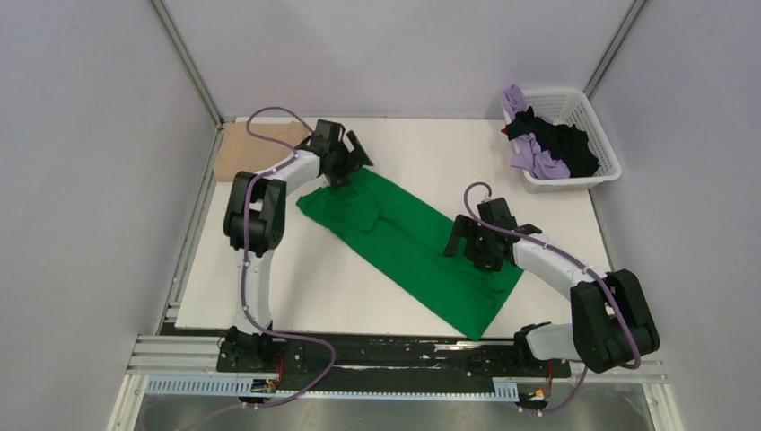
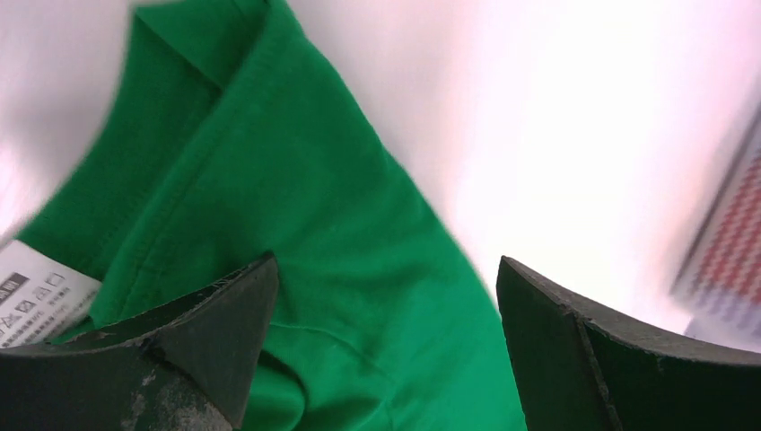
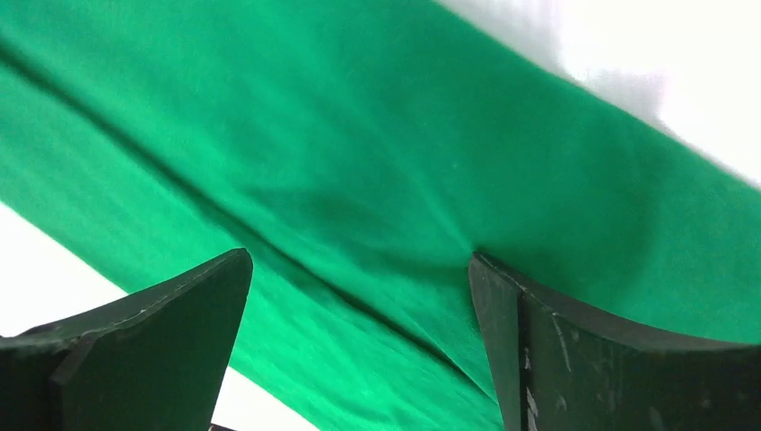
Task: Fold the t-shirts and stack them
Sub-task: Rotate the tshirt 90 degrees
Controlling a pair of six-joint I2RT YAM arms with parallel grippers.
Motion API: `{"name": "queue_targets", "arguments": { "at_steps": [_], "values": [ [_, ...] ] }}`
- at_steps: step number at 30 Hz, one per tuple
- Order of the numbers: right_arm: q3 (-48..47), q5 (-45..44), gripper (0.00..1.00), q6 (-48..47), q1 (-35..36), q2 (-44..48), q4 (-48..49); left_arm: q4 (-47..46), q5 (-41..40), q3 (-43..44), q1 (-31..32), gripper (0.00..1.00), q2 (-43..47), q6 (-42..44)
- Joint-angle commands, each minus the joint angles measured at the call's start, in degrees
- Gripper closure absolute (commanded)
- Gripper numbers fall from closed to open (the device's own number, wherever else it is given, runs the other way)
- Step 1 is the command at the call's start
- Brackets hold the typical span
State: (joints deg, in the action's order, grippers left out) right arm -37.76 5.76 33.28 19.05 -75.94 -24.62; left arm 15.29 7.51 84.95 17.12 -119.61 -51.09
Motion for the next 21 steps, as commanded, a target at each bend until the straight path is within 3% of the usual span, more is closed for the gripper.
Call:
{"name": "queue_targets", "arguments": {
  "at_steps": [1, 4, 8, 12, 21],
  "values": [
    [-0.14, 3.05, 0.00, 0.21, 3.19, -1.09, 0.60, 5.58, 4.30, 25.06, -0.68, 0.00, -19.76, 0.99],
    [0.86, 7.50, 0.00, 0.31, 6.85, -2.38, 0.22, 4.91, 11.54, 43.16, -0.63, 0.00, -32.73, -4.38],
    [0.90, 11.29, 0.00, 0.64, 14.31, -2.57, 0.23, -6.62, 18.61, 50.38, 0.45, 0.00, -41.57, -14.94],
    [-0.56, 12.85, 0.00, -0.49, 21.10, -2.84, 2.72, -8.67, 16.95, 58.53, 2.90, 0.00, -47.79, -17.49],
    [-4.95, 15.27, 0.00, -1.43, 30.41, -11.74, 9.45, -22.00, 10.79, 67.74, 4.55, 0.00, -57.26, -25.80]
  ]
}}
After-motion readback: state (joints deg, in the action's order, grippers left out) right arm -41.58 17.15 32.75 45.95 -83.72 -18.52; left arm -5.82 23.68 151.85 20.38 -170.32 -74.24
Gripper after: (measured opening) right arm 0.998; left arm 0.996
